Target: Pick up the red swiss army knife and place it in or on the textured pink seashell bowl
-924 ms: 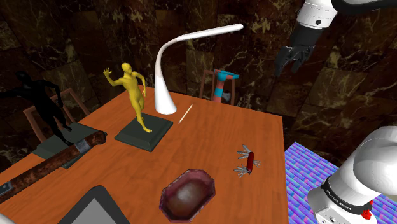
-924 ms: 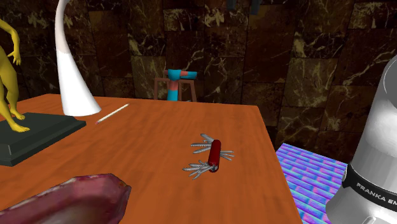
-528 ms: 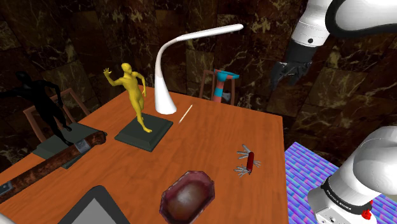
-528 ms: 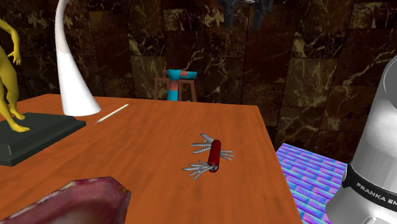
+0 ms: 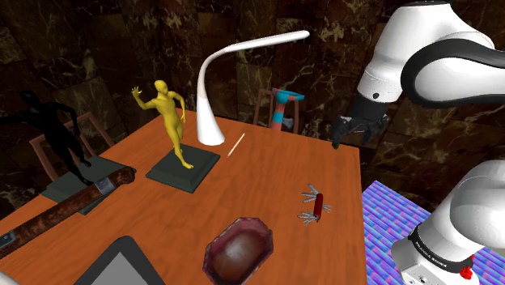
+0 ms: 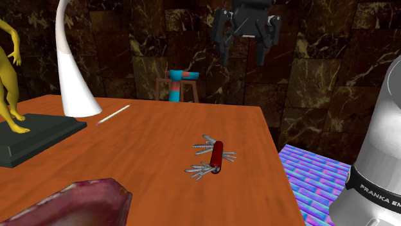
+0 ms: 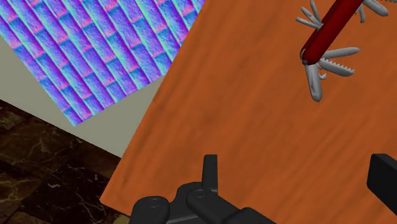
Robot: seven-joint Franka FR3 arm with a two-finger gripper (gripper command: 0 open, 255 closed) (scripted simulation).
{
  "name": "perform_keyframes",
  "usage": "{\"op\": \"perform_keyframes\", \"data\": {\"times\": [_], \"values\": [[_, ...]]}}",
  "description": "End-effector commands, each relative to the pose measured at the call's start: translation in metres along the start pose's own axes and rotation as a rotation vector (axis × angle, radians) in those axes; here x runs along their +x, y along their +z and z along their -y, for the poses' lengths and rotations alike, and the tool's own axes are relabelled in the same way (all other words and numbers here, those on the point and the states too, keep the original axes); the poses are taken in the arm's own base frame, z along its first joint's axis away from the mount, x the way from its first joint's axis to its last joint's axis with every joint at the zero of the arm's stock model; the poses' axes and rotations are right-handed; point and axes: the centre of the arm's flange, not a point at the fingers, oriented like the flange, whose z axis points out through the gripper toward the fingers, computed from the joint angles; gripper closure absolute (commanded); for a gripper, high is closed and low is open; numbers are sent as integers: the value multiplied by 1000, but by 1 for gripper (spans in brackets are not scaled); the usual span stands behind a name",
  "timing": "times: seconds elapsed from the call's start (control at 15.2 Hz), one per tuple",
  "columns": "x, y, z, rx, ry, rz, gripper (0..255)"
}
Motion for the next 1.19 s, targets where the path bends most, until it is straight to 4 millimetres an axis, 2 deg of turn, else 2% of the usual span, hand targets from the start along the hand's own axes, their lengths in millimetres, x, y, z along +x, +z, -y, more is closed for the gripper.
{"op": "perform_keyframes", "data": {"times": [0.0,0.66,1.12], "values": [[-13,23,7,-4,57,6,0],[-74,119,72,-27,310,40,0],[-77,154,73,-28,319,41,0]]}}
